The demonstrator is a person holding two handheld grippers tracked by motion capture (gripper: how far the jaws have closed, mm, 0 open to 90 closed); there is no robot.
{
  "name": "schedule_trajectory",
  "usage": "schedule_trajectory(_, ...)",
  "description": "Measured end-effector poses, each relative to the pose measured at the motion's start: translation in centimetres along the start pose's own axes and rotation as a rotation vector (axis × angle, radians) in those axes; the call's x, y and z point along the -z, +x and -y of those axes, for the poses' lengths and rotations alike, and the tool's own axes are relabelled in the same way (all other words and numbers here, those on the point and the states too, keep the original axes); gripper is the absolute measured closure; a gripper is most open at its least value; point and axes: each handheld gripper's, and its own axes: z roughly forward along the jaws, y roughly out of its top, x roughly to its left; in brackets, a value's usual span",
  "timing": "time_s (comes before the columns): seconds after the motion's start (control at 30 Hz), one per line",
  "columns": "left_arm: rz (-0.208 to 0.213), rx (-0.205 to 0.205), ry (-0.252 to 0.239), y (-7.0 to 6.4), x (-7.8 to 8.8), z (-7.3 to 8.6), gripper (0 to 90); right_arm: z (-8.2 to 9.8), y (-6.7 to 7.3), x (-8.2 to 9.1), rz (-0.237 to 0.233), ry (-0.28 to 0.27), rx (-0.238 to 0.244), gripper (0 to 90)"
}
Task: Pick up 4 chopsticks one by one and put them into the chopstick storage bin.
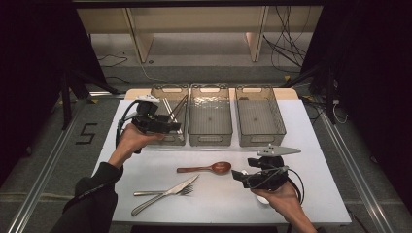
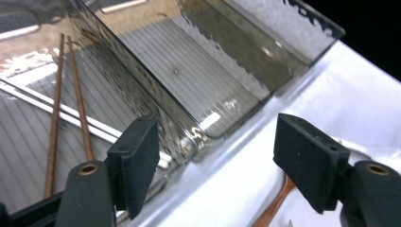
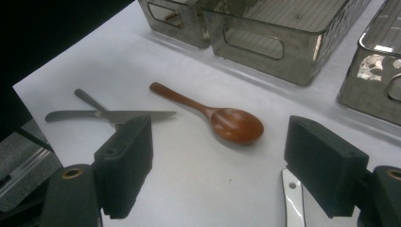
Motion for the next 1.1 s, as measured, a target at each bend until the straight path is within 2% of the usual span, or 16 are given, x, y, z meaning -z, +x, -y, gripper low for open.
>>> schedule_trajectory(0.37,0.029,-0.050,0.054,-1.5,-0.4,1.6,27.5,0.0,0.0,0.1,-0.001,0.001,0.001,25.4)
schedule_trajectory(0.53,0.038,-0.094,0.078,-2.5,-0.7,2.1,27.2,0.1,-0.1,0.1,-0.001,0.002,0.001,25.4)
schedule_trajectory(0.87,0.058,-0.140,0.134,-4.0,-2.3,2.8,25.6,0.1,-0.5,0.2,-0.001,-0.002,-0.006,25.4)
schedule_trajectory(0.97,0.069,-0.164,0.156,-4.4,-2.8,3.1,25.4,0.1,-0.6,0.2,0.001,-0.004,-0.008,25.4)
schedule_trajectory(1.1,0.064,-0.202,0.186,-4.9,-3.4,3.4,24.9,0.1,-0.6,0.2,0.001,-0.002,-0.007,25.4)
